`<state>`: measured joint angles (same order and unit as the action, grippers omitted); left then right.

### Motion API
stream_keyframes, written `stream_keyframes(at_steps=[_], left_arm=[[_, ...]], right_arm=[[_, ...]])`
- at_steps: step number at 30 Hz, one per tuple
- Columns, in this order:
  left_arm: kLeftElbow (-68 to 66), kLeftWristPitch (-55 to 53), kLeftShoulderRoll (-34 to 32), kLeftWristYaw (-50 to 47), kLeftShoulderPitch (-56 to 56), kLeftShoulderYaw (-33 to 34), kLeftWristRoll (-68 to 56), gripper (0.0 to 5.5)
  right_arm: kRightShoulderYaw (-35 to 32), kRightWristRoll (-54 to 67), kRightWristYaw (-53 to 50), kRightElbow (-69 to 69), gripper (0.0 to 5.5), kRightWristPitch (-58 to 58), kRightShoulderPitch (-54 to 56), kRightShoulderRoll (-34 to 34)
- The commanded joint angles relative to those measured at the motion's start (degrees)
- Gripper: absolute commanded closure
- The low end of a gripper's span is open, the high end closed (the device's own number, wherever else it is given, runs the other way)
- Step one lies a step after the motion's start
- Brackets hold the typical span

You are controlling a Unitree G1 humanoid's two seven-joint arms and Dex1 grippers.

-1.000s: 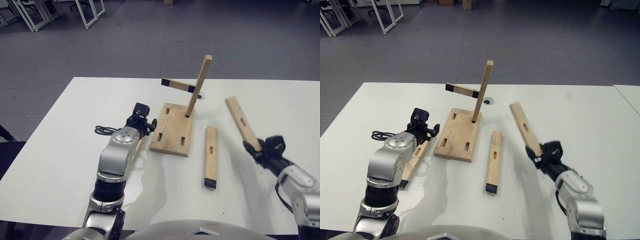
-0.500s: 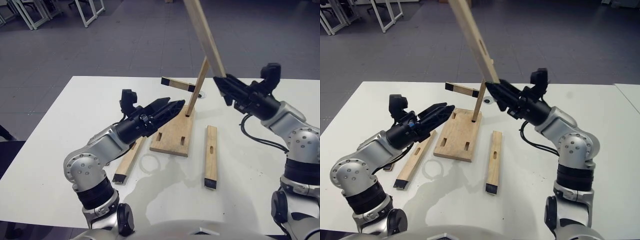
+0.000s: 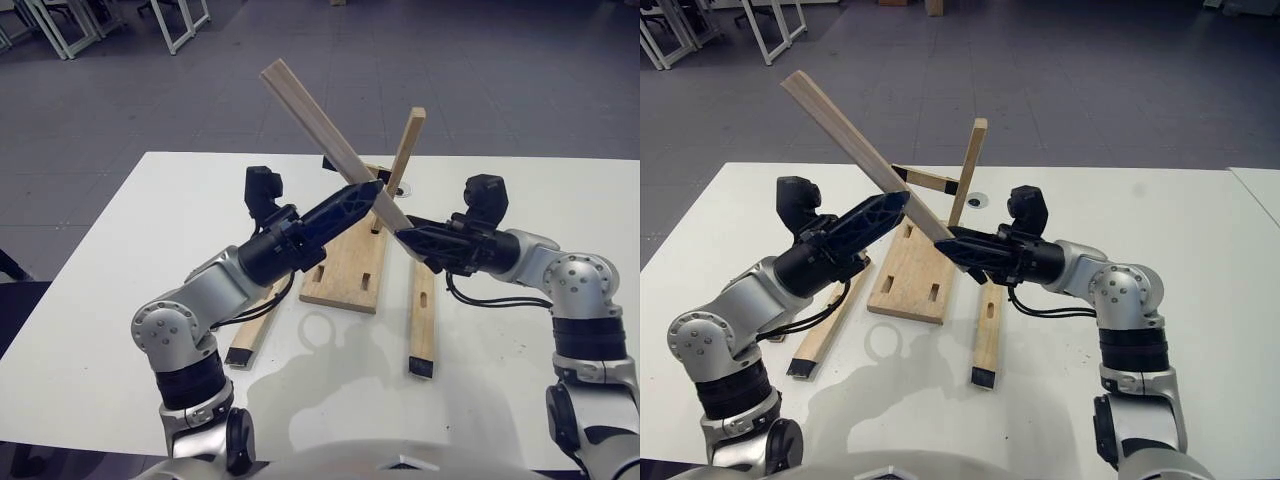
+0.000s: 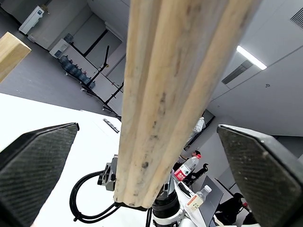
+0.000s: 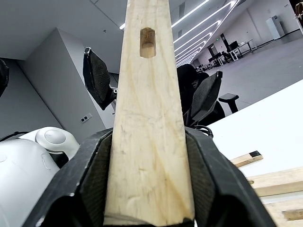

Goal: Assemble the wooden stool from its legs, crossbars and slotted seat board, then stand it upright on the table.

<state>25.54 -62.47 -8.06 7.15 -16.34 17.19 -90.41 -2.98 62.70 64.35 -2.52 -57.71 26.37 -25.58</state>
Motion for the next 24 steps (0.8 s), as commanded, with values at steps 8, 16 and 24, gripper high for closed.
stream_keyframes(at_steps=[8,16,24], left_arm=[[1.53,3.88,-8.36,2.33,2.17,-7.69,-1.92,0.35],[1.08,7.20,-11.12,3.08,3.01,-9.48,-3.83,1.61],[1.69,8.78,-13.56,4.95,4.59,-11.30,-3.05,3.05]], right_arm=[[2.97,-2.46,3.26,-1.63,3.47,-0.18,0.68,-1.42],[3.80,-4.41,4.49,-1.45,3.47,0.36,0.23,-2.51],[3.99,-4.46,5.98,-1.97,3.47,-0.38,0.18,-3.16]])
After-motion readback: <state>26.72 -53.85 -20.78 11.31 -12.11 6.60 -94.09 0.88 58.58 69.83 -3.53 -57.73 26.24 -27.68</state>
